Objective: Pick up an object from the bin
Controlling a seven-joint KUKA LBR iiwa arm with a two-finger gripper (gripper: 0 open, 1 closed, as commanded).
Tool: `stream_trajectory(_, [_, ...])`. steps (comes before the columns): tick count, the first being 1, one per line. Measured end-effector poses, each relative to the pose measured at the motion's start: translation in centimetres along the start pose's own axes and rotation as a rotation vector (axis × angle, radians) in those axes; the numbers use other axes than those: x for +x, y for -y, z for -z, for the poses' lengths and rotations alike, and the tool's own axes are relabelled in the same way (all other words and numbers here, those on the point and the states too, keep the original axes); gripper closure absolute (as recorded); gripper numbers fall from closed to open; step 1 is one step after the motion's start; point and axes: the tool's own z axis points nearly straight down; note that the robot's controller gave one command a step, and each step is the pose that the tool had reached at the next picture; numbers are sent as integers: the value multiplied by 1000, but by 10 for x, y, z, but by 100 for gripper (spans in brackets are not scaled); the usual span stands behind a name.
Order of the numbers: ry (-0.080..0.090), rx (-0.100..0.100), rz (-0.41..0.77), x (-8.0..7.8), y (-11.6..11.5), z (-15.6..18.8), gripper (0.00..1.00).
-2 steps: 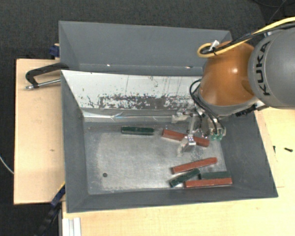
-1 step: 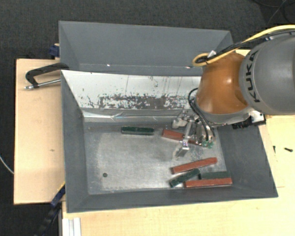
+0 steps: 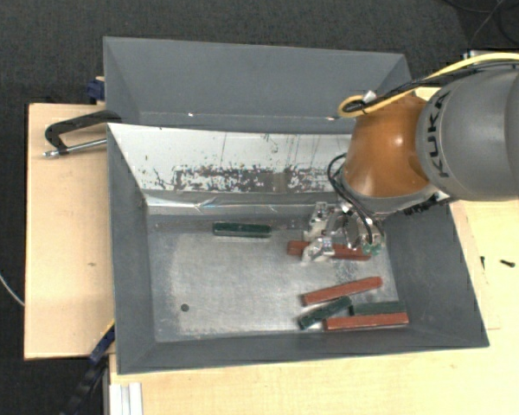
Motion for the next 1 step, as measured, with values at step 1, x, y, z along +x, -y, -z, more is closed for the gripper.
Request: stream_trajectory(1, [1, 0, 0, 0, 0, 0, 100])
